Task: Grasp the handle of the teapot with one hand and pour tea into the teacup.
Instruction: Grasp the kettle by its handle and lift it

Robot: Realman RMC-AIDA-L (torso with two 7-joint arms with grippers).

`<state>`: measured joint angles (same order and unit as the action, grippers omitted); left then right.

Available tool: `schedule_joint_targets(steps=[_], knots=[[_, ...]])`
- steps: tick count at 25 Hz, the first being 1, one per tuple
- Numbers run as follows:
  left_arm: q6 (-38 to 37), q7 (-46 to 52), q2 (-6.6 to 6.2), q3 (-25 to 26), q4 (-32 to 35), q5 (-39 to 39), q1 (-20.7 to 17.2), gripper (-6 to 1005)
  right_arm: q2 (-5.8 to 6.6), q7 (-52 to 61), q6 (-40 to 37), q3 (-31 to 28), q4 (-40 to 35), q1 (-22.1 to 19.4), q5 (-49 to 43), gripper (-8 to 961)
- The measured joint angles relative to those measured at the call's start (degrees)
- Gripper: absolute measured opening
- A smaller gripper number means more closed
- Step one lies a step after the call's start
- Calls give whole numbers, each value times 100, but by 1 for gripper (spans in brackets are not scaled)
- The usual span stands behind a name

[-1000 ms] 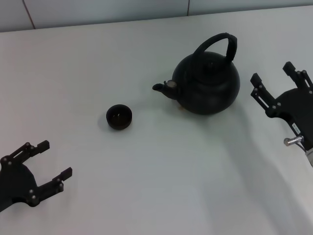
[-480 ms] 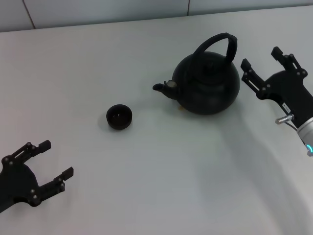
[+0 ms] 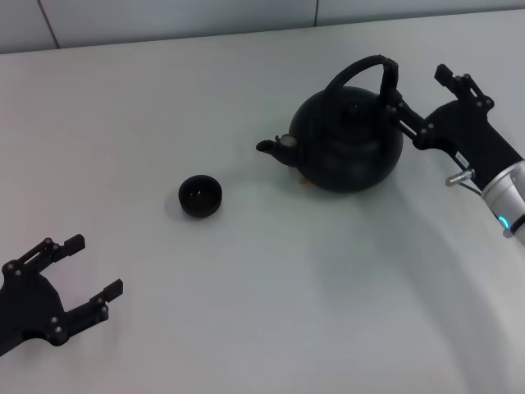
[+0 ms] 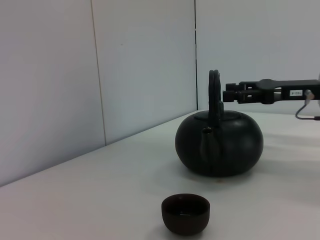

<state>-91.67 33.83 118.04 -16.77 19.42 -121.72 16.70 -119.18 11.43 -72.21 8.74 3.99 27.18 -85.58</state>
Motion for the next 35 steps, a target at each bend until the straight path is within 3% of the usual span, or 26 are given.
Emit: schedule_joint_targets(steps=[15, 33, 35], knots=[[0, 0, 10, -1, 0, 12, 31, 819, 0, 85, 453, -11, -73, 363, -12, 805], [0, 0, 17, 17, 0, 73, 40, 819, 1, 95, 524, 22, -83, 396, -12, 804], [0, 0, 17, 17, 0, 75, 41, 819, 0, 96, 524, 28, -80, 398, -12, 760]])
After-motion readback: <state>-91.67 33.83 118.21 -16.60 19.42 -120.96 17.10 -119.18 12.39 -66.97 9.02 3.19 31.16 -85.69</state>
